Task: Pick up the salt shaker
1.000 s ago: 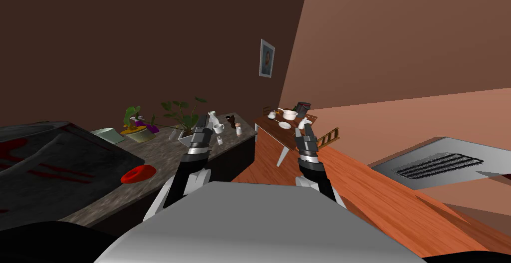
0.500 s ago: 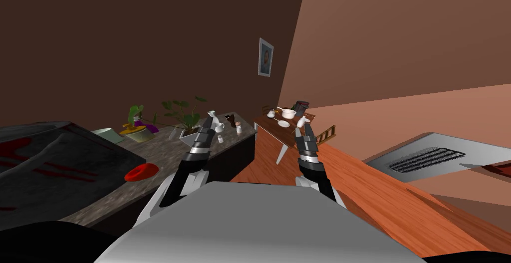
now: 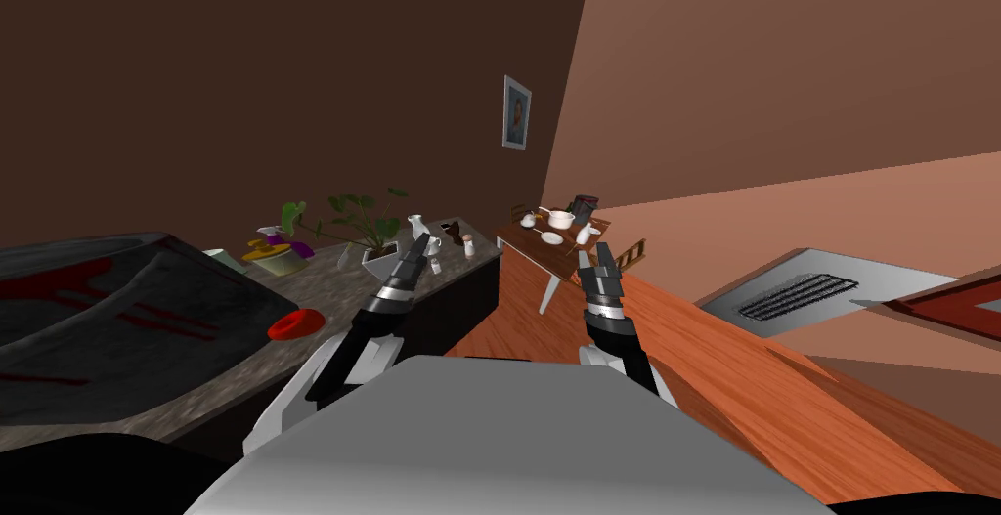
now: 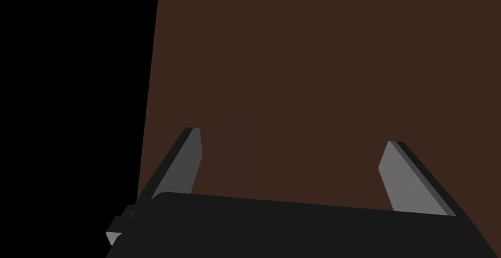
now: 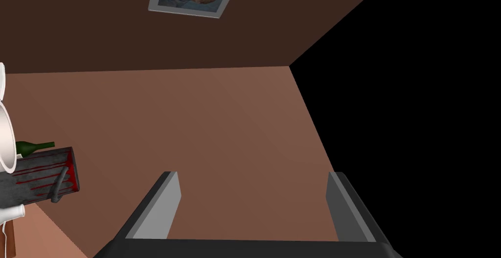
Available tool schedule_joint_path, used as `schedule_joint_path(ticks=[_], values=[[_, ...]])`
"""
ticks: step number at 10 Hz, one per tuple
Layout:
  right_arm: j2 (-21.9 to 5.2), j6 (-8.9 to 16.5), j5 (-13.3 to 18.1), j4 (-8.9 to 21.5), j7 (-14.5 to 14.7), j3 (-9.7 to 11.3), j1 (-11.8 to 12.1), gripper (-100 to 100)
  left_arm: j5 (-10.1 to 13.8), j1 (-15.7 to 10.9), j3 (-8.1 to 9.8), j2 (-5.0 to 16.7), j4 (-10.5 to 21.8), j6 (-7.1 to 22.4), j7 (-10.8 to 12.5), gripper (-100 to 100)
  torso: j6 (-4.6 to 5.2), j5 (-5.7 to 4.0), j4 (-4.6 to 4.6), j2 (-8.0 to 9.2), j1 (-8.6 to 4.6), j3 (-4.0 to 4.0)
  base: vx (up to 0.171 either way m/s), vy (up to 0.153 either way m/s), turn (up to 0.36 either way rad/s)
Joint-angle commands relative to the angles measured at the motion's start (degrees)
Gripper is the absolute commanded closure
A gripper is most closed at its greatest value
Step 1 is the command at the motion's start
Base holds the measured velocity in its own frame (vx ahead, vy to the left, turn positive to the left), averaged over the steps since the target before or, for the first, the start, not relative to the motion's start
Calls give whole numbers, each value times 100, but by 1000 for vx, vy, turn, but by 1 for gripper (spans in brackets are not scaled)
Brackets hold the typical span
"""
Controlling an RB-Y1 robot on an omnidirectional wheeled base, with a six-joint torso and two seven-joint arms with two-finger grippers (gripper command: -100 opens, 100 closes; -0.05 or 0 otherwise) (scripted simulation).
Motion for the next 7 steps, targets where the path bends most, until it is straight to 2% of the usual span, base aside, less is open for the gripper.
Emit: schedule_joint_path(ticks=[1, 2, 3, 6, 7], values=[[0, 0, 0, 0, 0, 0, 0, 0, -5, 17, -50, 286, -18, 189, -16, -100, 0, 0, 0, 0, 0, 0, -134, 39, -56], [0, 0, 0, 0, 0, 0, 0, 0, -8, 24, -74, 468, -14, 296, -24, -100, 0, 1, 0, 1, 2, 0, -126, 38, -48], [0, 0, 0, 0, 0, 0, 0, 0, -8, 24, -74, 521, -14, 296, -24, -100, 0, 1, 0, -2, 2, -1, -73, 21, -22], [0, 0, 0, 0, 0, 0, 1, 0, -28, 72, -135, 1044, 17, 632, -45, -100, 0, -1, -5, -23, -7, -14, -76, 12, -62], [0, 0, 0, 0, 0, 0, 1, 0, -28, 72, -135, 1095, 17, 632, -45, -100, 0, -1, -5, -21, -7, -12, -60, 10, -19]])
